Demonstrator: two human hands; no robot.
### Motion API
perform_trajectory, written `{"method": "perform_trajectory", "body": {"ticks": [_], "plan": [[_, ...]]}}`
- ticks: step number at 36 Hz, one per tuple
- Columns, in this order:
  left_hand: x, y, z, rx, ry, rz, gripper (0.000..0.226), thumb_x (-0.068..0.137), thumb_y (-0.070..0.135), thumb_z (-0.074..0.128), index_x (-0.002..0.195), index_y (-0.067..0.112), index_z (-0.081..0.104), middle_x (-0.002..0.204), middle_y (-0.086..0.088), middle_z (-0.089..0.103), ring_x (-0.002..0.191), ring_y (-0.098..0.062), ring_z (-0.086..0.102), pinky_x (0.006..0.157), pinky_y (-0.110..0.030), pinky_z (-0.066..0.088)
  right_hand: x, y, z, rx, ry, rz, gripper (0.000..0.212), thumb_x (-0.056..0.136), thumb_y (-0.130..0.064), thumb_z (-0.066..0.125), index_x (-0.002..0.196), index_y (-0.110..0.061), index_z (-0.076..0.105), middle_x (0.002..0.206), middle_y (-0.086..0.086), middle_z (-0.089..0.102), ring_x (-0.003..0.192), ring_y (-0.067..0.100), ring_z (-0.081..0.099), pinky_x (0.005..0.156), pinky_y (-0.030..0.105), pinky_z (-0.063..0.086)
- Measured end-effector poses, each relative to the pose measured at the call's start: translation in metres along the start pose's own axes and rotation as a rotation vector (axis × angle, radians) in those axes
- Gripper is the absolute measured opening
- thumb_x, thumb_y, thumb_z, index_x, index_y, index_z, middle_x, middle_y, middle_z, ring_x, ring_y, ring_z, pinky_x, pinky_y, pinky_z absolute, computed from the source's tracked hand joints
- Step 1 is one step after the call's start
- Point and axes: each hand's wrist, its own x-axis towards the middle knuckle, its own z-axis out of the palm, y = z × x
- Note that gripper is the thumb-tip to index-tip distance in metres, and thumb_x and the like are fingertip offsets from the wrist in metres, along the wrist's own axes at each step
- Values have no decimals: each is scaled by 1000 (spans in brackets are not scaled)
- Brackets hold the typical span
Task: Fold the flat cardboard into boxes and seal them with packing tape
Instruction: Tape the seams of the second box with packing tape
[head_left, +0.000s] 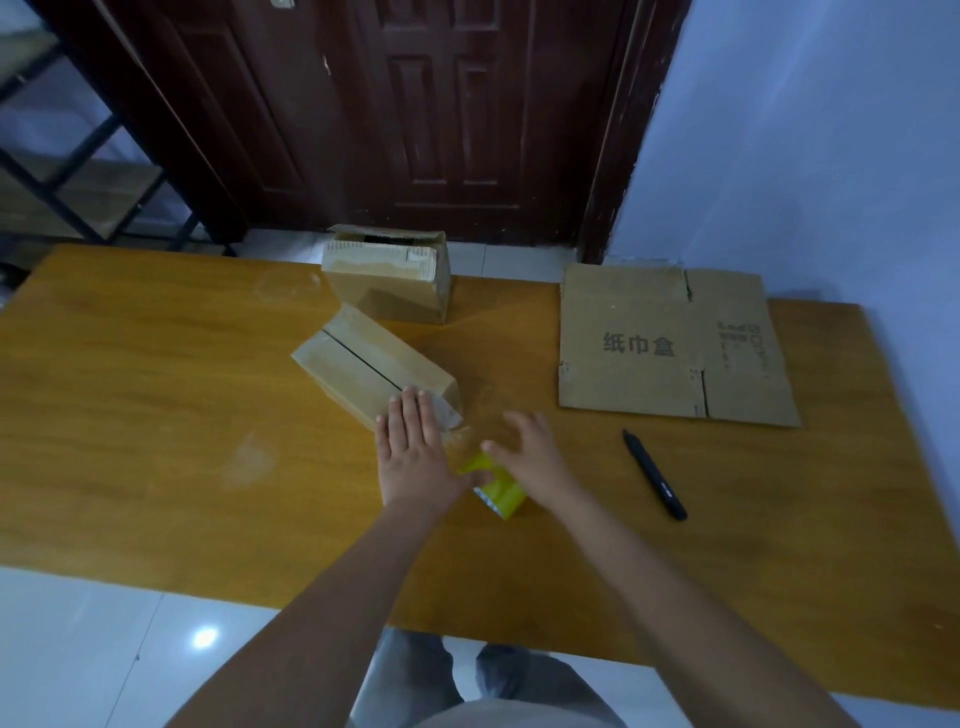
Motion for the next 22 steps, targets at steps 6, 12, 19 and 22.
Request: {"method": "perform_trajectory", "body": {"ticks": [6,12,19,22], "plan": [[1,-2,2,35,15,12,119,77,79,38,144,4,-25,155,-14,-22,144,-29,-18,118,-45,-5,8,-16,34,109,62,-20,22,91,-29,58,104,-11,63,108,6,64,98,19,59,73,26,42],[2,-12,4,-38,73,85,106,82,74,37,150,7,-8,158,-11,-5,146,-28,-4,117,-42,-1,9,-12,38,146,94,-37,6,92,-19,58,92,-17,64,98,2,67,91,18,61,71,26,43],[20,-28,1,-173,382,98,50,87,51,36,112,13,57,108,-9,56,96,-33,54,79,-43,42,7,-7,43,140,163,-31,10,89,-20,62,92,-12,65,97,4,68,92,18,61,78,32,45],[31,-25,2,-97,423,66,38,79,43,68,93,9,57,90,-11,55,80,-32,55,67,-41,43,4,-5,45,166,200,-49,14,89,-21,62,92,-8,65,96,7,68,92,22,62,78,33,44]]}}
